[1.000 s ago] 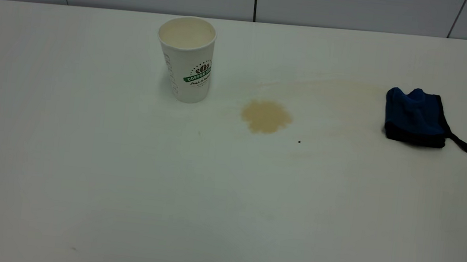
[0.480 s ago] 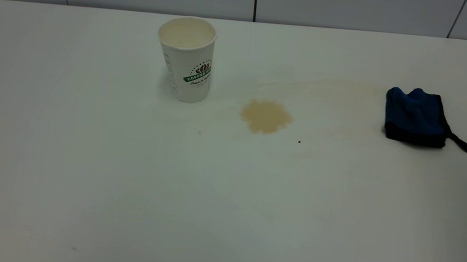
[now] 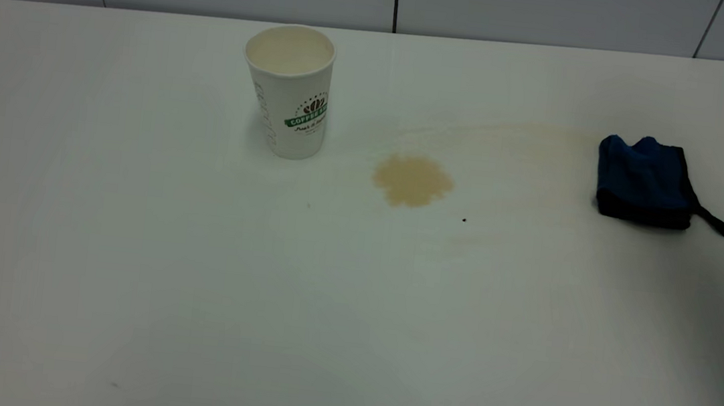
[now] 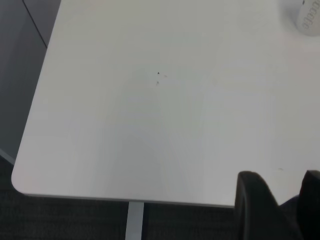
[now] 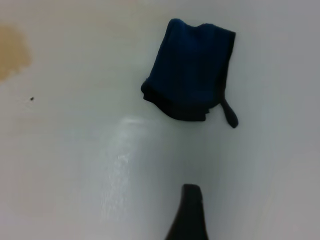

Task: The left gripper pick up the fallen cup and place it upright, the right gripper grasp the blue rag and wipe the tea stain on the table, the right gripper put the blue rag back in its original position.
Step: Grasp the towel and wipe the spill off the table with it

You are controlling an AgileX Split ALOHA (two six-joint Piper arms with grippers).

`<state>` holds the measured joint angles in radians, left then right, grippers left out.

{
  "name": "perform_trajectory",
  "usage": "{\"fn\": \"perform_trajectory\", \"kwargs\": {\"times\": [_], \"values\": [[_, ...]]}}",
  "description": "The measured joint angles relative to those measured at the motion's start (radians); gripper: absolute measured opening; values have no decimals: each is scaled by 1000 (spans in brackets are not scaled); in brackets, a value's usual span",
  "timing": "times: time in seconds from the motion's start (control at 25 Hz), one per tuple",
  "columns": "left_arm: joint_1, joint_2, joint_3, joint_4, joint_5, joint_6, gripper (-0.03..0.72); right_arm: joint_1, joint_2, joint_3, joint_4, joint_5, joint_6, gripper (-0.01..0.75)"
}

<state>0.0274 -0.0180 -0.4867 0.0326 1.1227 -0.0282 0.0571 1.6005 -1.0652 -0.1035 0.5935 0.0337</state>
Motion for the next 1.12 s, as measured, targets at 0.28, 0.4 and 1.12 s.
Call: {"fn": "perform_trajectory", "kwargs": {"times": [0.28,0.4,1.12], "values": [[0,0,0,0,0,0,241,0,321,-147,17,-52,-2,727],[0,0,0,0,0,0,241,0,439,-220,17,-63,-2,725],[0,0,0,0,0,0,241,-44,874,-606,7,-30,-2,713]]}}
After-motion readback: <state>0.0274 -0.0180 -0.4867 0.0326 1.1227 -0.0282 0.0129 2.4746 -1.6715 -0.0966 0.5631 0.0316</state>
